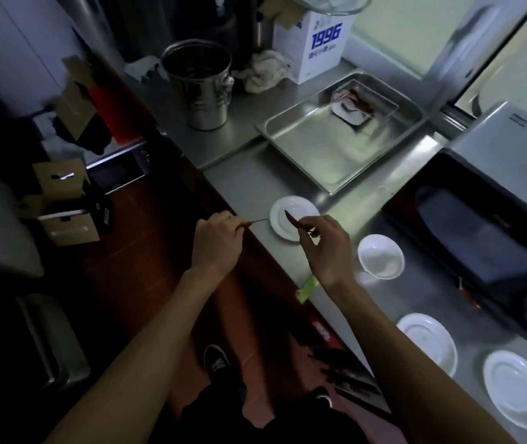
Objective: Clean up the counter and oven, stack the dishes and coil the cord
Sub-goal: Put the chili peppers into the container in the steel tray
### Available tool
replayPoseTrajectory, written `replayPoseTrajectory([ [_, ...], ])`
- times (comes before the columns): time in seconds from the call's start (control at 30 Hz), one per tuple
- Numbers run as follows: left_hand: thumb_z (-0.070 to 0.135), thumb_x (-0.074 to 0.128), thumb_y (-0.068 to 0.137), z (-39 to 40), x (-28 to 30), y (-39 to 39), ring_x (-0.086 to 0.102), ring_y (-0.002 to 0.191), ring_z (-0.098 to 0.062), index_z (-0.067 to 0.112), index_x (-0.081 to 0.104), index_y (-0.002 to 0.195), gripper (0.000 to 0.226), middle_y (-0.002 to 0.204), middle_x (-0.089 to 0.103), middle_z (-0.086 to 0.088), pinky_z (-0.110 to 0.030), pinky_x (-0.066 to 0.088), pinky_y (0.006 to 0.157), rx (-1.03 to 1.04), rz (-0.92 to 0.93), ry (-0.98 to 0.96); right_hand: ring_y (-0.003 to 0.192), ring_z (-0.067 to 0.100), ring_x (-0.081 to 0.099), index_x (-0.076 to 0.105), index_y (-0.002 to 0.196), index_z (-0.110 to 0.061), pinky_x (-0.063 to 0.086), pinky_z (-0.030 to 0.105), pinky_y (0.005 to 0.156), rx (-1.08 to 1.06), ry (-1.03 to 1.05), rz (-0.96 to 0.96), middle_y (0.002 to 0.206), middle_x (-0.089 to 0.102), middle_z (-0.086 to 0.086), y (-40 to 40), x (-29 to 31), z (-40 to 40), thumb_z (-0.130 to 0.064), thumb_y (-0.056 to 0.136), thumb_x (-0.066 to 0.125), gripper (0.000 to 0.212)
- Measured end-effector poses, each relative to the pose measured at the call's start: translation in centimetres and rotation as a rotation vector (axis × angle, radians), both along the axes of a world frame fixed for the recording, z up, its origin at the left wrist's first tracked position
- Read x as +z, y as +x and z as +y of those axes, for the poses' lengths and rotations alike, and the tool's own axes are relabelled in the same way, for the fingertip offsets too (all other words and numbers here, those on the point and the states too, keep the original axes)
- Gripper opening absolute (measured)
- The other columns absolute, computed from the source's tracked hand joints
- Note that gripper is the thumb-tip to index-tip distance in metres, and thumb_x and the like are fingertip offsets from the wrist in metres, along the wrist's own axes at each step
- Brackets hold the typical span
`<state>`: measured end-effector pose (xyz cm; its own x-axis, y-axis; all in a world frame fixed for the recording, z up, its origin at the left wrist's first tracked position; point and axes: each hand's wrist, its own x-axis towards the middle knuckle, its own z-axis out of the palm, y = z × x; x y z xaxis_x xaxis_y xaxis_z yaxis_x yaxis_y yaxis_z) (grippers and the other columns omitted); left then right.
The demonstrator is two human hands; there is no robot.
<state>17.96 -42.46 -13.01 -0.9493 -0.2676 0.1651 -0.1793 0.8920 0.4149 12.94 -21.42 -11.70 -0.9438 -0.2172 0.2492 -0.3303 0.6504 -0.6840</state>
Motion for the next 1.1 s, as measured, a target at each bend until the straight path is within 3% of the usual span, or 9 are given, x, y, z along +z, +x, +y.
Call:
replayPoseTrajectory([
  [0.2,0.022,0.057,0.095,-4.4,0.4,-3.5,0.06,0.095,-0.02,0.02,0.072,0.105,0.018,0.101,0.067,0.001,-0.044,0.047,0.082,-0.04,0.009,-0.028,0.083,0.013,0.062,0.073,0.095,-0.022,0.053,0.037,0.077,-0.051,-0.068,-0.019,0.096,0.069,-0.007,-0.9,0.2,-4.7,-0.014,0.089,0.067,0.011],
  [0.37,0.018,0.059,0.094,-4.8,0.3,-7.7,0.061,0.089,-0.023,0.022,0.073,0.102,0.017,0.096,0.068,0.0,-0.042,0.045,0.078,-0.119,0.059,-0.016,0.078,0.006,0.06,0.072,0.093,-0.023,0.051,0.032,0.073,-0.129,-0.084,-0.004,0.089,0.066,-0.01,-3.4,0.4,-5.0,-0.014,0.088,0.069,0.011],
  [0.63,0.014,0.062,0.088,-3.0,-0.2,-17.1,0.062,0.085,-0.029,0.021,0.072,0.097,0.015,0.091,0.066,-0.001,-0.04,0.043,0.075,-0.287,0.048,-0.02,0.075,0.012,0.064,0.076,0.096,-0.021,0.053,0.031,0.072,-0.277,-0.141,0.031,0.086,0.068,-0.003,-10.9,-0.8,-3.1,-0.01,0.084,0.071,0.016],
  [0.77,0.015,0.066,0.086,-1.5,0.5,-22.0,0.064,0.085,-0.026,0.023,0.073,0.098,0.016,0.091,0.068,0.001,-0.041,0.046,0.076,-0.398,0.066,-0.054,0.077,0.016,0.064,0.074,0.097,-0.015,0.055,0.038,0.073,-0.356,-0.14,0.021,0.089,0.068,-0.002,-14.8,-1.8,-1.5,-0.01,0.085,0.07,0.013],
  [1.0,0.027,0.057,0.089,1.9,0.9,-28.6,0.062,0.075,-0.028,0.022,0.076,0.091,0.019,0.083,0.066,-0.002,-0.043,0.05,0.069,-0.506,0.042,-0.077,0.077,0.015,0.062,0.074,0.099,-0.01,0.055,0.035,0.072,-0.439,-0.127,0.045,0.089,0.069,0.001,-18.7,-2.1,1.4,-0.007,0.086,0.07,0.014],
  [1.1,0.023,0.057,0.09,3.5,1.0,-31.1,0.061,0.075,-0.029,0.021,0.074,0.089,0.018,0.083,0.064,-0.002,-0.042,0.049,0.069,-0.573,0.048,-0.049,0.079,0.017,0.063,0.073,0.099,-0.009,0.055,0.037,0.073,-0.493,-0.134,0.03,0.09,0.069,0.002,-20.3,-2.8,2.7,-0.007,0.086,0.071,0.014],
])
